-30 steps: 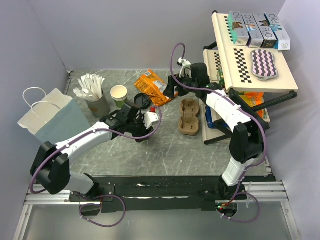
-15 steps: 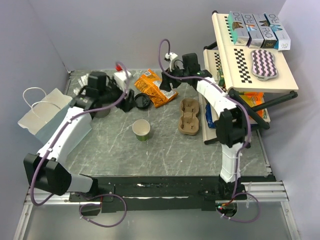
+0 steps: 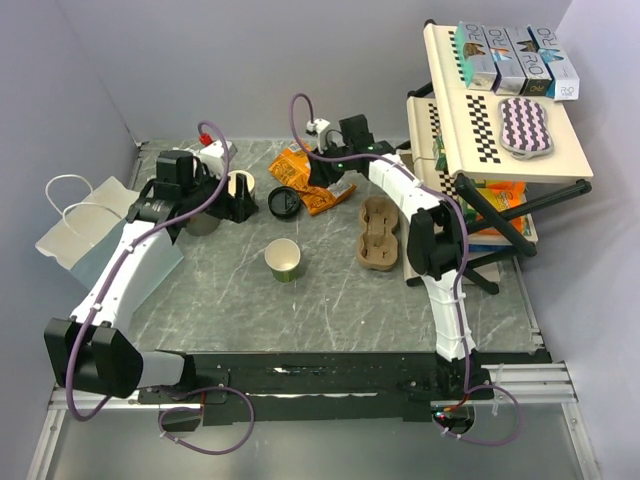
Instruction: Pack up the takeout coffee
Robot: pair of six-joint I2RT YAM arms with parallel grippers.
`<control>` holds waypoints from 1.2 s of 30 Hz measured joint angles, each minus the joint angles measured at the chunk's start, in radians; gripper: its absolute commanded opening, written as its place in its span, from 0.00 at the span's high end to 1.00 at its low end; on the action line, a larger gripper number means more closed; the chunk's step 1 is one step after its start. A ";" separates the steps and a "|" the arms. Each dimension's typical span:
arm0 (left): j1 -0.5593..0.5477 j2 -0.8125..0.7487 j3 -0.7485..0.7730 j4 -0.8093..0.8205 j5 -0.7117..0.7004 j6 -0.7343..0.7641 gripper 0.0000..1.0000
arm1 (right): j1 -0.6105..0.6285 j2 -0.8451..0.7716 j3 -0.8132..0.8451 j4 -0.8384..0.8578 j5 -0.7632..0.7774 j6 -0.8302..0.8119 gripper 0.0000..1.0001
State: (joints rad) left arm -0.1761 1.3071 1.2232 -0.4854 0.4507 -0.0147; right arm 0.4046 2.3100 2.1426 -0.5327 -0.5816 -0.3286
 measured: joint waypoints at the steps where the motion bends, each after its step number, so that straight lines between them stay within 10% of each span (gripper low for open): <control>1: 0.001 -0.005 -0.004 0.001 -0.004 -0.005 0.18 | 0.006 0.000 -0.004 0.004 0.000 0.002 0.53; 36: 0.142 -0.114 -0.123 -0.010 -0.009 -0.084 0.19 | 0.137 0.188 0.170 0.023 0.270 0.034 0.64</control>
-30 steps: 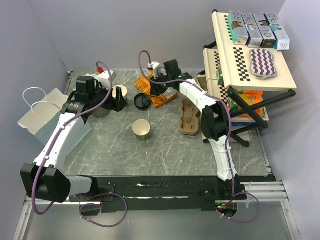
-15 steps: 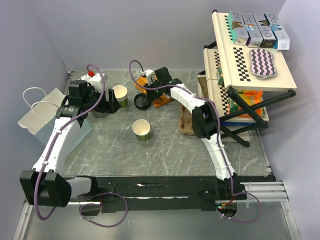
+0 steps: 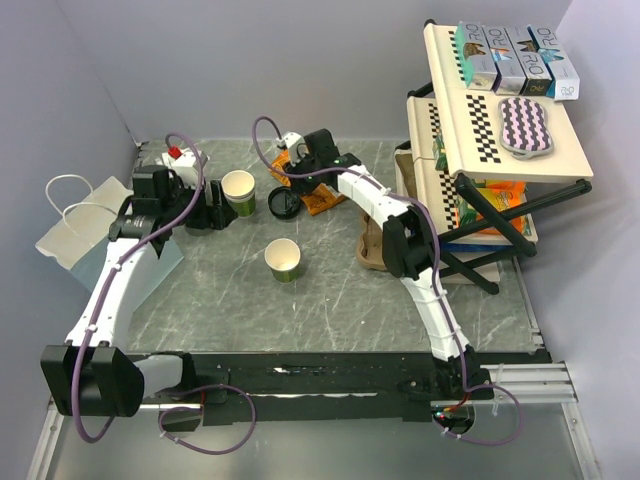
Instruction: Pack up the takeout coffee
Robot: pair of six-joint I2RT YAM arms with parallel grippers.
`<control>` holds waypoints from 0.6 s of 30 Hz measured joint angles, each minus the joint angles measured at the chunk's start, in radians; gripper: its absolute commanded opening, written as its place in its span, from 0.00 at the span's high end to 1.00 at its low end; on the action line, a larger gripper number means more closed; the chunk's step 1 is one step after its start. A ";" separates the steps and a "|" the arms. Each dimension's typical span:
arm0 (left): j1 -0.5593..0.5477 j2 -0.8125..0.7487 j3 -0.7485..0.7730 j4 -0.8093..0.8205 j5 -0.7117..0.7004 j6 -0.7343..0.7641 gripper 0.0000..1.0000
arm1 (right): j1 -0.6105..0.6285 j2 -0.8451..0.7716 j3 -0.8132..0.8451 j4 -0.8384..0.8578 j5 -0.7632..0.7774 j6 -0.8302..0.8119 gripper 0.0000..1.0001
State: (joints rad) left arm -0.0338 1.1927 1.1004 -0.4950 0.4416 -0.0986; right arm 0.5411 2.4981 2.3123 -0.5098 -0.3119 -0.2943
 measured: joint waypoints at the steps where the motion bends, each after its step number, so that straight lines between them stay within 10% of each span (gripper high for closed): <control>1: 0.002 0.000 -0.001 0.000 0.002 -0.001 0.19 | 0.003 0.002 0.001 -0.003 0.003 -0.002 0.64; 18: 0.065 -0.056 -0.035 0.019 0.018 -0.027 0.18 | 0.025 0.019 0.034 -0.084 0.059 -0.014 0.71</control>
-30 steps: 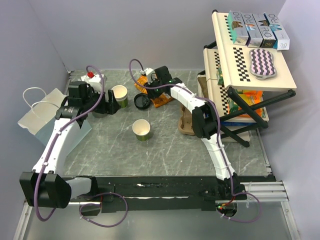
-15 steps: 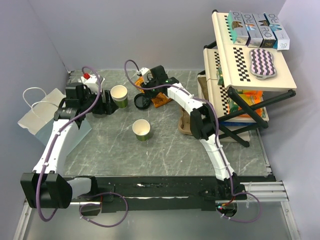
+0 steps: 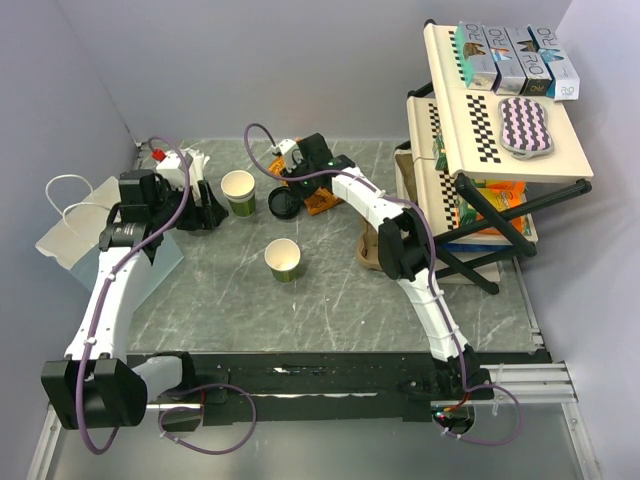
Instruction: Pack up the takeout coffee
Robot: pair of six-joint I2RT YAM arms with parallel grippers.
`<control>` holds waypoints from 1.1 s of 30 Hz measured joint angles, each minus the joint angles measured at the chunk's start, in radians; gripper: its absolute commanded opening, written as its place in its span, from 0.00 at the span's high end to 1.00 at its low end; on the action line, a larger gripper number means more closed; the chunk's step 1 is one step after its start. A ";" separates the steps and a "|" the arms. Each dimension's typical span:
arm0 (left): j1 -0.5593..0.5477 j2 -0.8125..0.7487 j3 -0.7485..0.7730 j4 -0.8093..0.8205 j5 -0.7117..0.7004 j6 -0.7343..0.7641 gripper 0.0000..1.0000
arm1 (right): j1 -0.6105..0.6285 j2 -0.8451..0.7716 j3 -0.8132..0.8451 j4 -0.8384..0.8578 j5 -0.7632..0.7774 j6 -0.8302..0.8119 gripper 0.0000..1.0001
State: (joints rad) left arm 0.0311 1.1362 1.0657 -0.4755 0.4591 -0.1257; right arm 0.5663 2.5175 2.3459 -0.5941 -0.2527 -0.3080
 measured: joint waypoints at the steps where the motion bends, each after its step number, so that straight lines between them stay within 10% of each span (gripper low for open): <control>1: 0.004 0.000 0.000 0.000 0.000 0.000 0.18 | 0.000 0.005 0.006 -0.002 0.003 0.000 0.72; 33: 0.029 -0.036 -0.031 0.008 0.018 -0.010 0.17 | 0.015 0.037 0.044 -0.040 0.050 -0.004 0.76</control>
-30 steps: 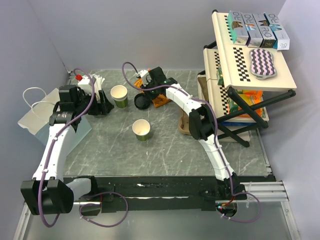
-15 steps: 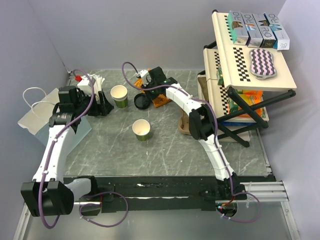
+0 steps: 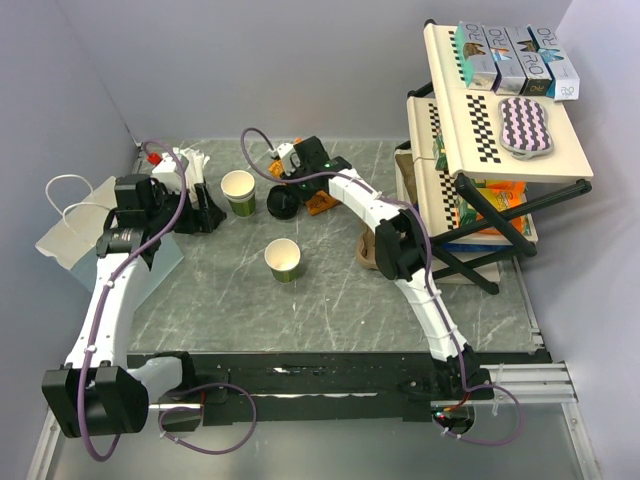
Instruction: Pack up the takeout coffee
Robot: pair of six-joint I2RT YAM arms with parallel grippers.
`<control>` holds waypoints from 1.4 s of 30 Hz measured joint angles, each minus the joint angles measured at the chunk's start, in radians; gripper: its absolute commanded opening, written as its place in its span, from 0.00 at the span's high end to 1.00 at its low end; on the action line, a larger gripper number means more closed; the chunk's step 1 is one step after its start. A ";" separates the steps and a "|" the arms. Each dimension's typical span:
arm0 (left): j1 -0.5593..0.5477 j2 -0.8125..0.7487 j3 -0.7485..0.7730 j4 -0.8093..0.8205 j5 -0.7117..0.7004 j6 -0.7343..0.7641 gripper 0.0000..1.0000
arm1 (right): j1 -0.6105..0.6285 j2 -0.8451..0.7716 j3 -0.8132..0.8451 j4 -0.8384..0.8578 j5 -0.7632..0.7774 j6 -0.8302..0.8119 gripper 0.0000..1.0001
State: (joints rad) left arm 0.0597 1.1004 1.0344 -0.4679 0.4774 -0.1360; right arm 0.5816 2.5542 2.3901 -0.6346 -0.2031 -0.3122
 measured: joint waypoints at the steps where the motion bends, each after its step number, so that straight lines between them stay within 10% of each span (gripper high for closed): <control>1: 0.001 -0.001 0.000 0.000 0.000 0.000 0.17 | 0.001 0.005 0.000 -0.003 0.001 0.000 0.76; 33: -0.076 0.221 0.084 0.141 0.134 -0.002 0.26 | -0.029 -0.108 -0.103 -0.012 -0.084 0.100 0.67; 42: -0.242 0.486 0.386 -0.013 0.140 0.365 0.37 | -0.099 -0.320 -0.252 -0.018 -0.167 0.110 0.59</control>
State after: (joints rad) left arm -0.1825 1.5864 1.4208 -0.4812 0.6170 0.2291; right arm 0.4824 2.2337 2.1380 -0.6525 -0.3702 -0.2020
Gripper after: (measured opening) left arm 0.677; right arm 0.390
